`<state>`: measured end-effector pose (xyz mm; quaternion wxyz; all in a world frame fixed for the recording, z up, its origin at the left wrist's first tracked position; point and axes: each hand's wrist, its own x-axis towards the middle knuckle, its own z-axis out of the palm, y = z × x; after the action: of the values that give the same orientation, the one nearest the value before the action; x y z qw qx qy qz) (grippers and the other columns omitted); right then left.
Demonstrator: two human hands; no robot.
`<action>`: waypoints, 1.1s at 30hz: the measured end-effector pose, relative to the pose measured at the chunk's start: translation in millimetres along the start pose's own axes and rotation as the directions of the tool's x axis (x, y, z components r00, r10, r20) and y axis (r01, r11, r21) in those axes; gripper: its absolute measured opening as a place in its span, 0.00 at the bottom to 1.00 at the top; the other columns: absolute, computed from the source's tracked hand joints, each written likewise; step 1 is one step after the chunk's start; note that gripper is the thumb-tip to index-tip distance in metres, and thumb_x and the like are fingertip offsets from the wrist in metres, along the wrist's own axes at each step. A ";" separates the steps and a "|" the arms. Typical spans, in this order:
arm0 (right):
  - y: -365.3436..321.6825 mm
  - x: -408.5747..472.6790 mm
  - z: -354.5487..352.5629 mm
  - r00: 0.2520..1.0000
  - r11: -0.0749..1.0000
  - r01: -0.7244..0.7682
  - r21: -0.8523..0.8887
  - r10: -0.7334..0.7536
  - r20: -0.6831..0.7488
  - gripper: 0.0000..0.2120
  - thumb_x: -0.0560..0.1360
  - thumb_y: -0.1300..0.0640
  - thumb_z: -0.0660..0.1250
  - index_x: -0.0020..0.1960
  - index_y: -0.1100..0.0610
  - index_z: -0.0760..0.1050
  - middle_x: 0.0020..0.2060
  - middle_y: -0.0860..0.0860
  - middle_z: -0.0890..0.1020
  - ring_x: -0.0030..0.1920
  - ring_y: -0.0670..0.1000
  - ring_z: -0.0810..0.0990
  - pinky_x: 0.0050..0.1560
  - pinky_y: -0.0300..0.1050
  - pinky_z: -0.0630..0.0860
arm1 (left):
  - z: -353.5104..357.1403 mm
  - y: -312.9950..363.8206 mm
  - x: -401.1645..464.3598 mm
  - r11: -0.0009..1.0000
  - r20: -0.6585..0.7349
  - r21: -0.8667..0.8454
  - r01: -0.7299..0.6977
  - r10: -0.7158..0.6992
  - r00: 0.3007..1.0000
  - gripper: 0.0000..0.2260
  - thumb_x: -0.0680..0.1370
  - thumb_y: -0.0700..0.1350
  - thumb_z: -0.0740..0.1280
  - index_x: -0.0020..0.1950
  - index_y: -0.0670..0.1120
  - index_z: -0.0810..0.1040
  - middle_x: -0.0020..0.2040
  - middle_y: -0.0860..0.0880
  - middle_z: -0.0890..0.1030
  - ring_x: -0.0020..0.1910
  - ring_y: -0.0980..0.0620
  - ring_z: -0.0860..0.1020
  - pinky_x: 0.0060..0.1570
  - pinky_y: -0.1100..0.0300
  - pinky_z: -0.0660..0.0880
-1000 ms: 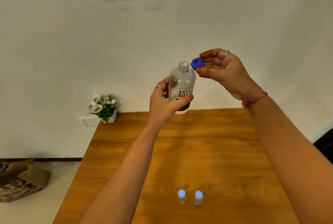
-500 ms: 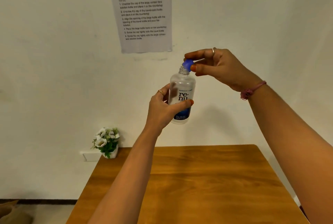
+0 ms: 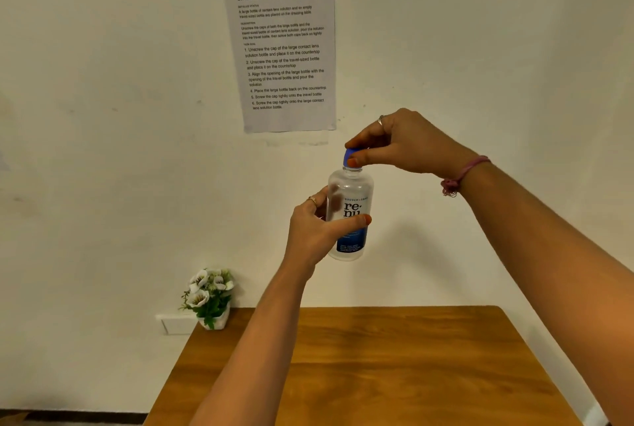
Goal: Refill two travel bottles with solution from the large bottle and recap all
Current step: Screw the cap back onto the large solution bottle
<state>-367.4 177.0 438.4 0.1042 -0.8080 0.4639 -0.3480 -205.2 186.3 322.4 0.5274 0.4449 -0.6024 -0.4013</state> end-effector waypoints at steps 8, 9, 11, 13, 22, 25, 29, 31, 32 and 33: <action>15.1 -8.0 -4.9 0.990 0.982 -0.099 0.158 0.082 0.114 0.22 0.71 0.49 0.69 0.64 0.49 0.73 0.58 0.45 0.78 0.50 0.45 0.80 0.51 0.38 0.76 | 5.6 -12.7 -2.3 0.999 0.028 -0.018 0.035 -0.034 0.999 0.28 0.66 0.46 0.77 0.65 0.53 0.74 0.58 0.52 0.80 0.57 0.50 0.77 0.53 0.56 0.76; 15.9 -8.3 -8.3 0.986 0.982 -0.089 0.165 0.064 0.151 0.21 0.72 0.52 0.68 0.64 0.49 0.73 0.59 0.44 0.78 0.52 0.45 0.79 0.53 0.37 0.75 | 6.2 -13.6 -2.4 0.999 0.033 -0.016 0.039 -0.039 0.999 0.28 0.66 0.46 0.77 0.65 0.52 0.74 0.58 0.52 0.80 0.58 0.50 0.77 0.53 0.56 0.76; 16.1 -9.2 -8.4 0.979 0.995 -0.040 0.093 0.021 0.201 0.17 0.74 0.57 0.68 0.62 0.52 0.75 0.55 0.45 0.80 0.52 0.41 0.78 0.52 0.28 0.73 | 7.7 -15.0 -2.4 0.999 0.032 -0.015 0.044 -0.044 0.999 0.29 0.66 0.46 0.77 0.66 0.52 0.74 0.58 0.52 0.80 0.57 0.50 0.77 0.52 0.57 0.76; 16.4 -9.3 -2.1 0.985 0.999 -0.034 0.033 0.028 0.168 0.14 0.73 0.57 0.69 0.59 0.53 0.78 0.50 0.46 0.81 0.48 0.38 0.78 0.46 0.24 0.72 | 9.6 -16.1 -2.6 0.999 0.023 -0.017 0.044 -0.044 0.999 0.29 0.66 0.46 0.78 0.66 0.51 0.74 0.57 0.52 0.80 0.55 0.52 0.78 0.48 0.61 0.76; 12.6 -8.5 8.4 0.993 0.989 -0.109 -0.104 0.113 0.036 0.18 0.65 0.44 0.74 0.51 0.53 0.79 0.42 0.45 0.81 0.41 0.40 0.79 0.38 0.31 0.71 | 15.0 -26.6 -6.8 0.997 0.006 -0.043 0.062 -0.062 0.998 0.30 0.66 0.45 0.78 0.66 0.51 0.74 0.58 0.52 0.80 0.58 0.50 0.76 0.55 0.53 0.77; 12.4 -5.3 -8.0 0.970 0.996 -0.072 -0.051 0.081 0.229 0.20 0.70 0.51 0.72 0.61 0.50 0.75 0.55 0.42 0.78 0.48 0.39 0.80 0.47 0.31 0.74 | 15.1 -28.8 -8.3 0.995 0.016 -0.071 0.071 -0.070 0.997 0.28 0.66 0.44 0.77 0.65 0.52 0.75 0.56 0.53 0.80 0.58 0.50 0.77 0.50 0.60 0.76; 17.4 -3.5 -0.7 0.952 0.995 -0.013 -0.101 0.043 0.303 0.15 0.73 0.58 0.70 0.59 0.51 0.78 0.50 0.43 0.81 0.47 0.37 0.79 0.46 0.25 0.73 | 16.1 -31.6 -9.8 0.994 0.020 -0.075 0.080 -0.078 0.997 0.28 0.66 0.44 0.78 0.64 0.52 0.75 0.55 0.54 0.80 0.56 0.51 0.77 0.49 0.60 0.75; 20.3 -3.3 6.3 0.972 0.993 -0.037 -0.111 0.062 0.228 0.13 0.71 0.54 0.72 0.55 0.51 0.80 0.47 0.45 0.83 0.45 0.40 0.80 0.44 0.27 0.73 | 15.6 -32.8 -10.1 0.995 0.010 -0.072 0.076 -0.076 0.997 0.28 0.66 0.44 0.78 0.64 0.52 0.75 0.53 0.55 0.80 0.54 0.53 0.77 0.49 0.59 0.75; 20.7 -4.3 10.0 0.979 0.993 -0.060 -0.100 0.078 0.189 0.13 0.70 0.53 0.73 0.53 0.52 0.81 0.45 0.47 0.84 0.43 0.41 0.81 0.41 0.26 0.73 | 15.4 -33.5 -10.4 0.995 0.005 -0.070 0.074 -0.074 0.997 0.27 0.66 0.43 0.78 0.64 0.52 0.75 0.52 0.56 0.80 0.54 0.53 0.77 0.49 0.59 0.75; 20.4 -5.2 14.1 0.984 0.993 -0.080 -0.083 0.092 0.152 0.12 0.69 0.51 0.74 0.51 0.53 0.82 0.42 0.48 0.84 0.41 0.41 0.81 0.38 0.25 0.73 | 15.5 -34.2 -10.5 0.995 -0.001 -0.070 0.076 -0.076 0.997 0.27 0.66 0.43 0.78 0.64 0.52 0.75 0.53 0.55 0.80 0.54 0.53 0.77 0.49 0.59 0.75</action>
<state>-373.6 168.0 415.5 0.1240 -0.8153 0.5018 -0.2611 -216.1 187.0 284.9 0.5281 0.4493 -0.5698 -0.4412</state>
